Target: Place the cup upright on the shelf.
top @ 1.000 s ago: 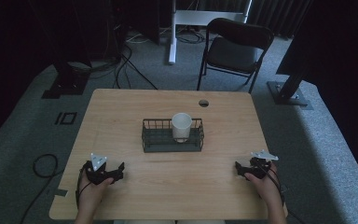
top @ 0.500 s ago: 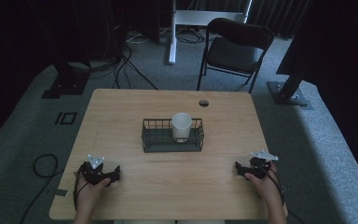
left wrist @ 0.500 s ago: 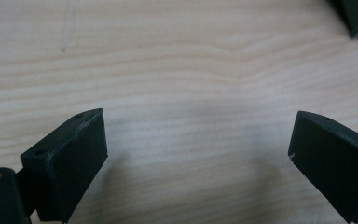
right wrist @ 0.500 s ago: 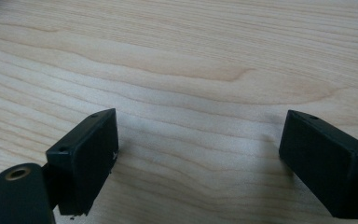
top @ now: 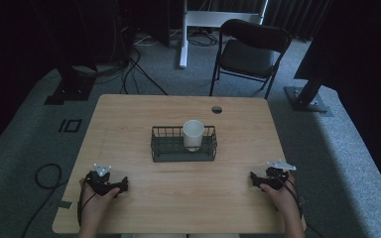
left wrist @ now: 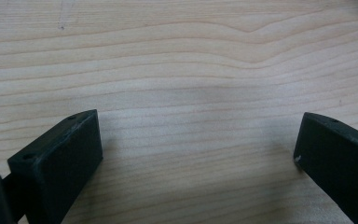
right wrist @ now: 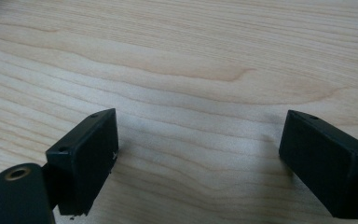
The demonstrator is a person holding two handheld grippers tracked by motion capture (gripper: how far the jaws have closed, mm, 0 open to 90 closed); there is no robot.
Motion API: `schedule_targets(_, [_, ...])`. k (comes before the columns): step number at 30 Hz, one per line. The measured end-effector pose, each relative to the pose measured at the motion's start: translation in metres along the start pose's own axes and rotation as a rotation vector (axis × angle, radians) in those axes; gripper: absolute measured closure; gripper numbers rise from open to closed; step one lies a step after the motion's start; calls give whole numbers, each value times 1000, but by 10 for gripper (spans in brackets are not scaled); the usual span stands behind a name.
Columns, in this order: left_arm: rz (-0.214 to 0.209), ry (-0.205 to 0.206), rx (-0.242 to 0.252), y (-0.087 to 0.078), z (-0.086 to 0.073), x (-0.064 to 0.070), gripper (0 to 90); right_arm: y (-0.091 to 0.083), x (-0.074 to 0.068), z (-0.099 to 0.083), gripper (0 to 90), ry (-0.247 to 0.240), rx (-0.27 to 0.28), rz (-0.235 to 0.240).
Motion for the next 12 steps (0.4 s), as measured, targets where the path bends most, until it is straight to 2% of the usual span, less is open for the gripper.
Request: schedule_targets(12, [17,-15,-1,0,0,-2,15,0,0,0,113,0,-1,0])
Point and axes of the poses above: each handheld gripper's, and its own axes: y roughly forward along the jaws, z roughly out of its top, x roughly to its right, the point moved 9 cm from there along y, roughly forward along the jaws, and after that the axes turned 10 degrees about -z, right-handed, at the moved point
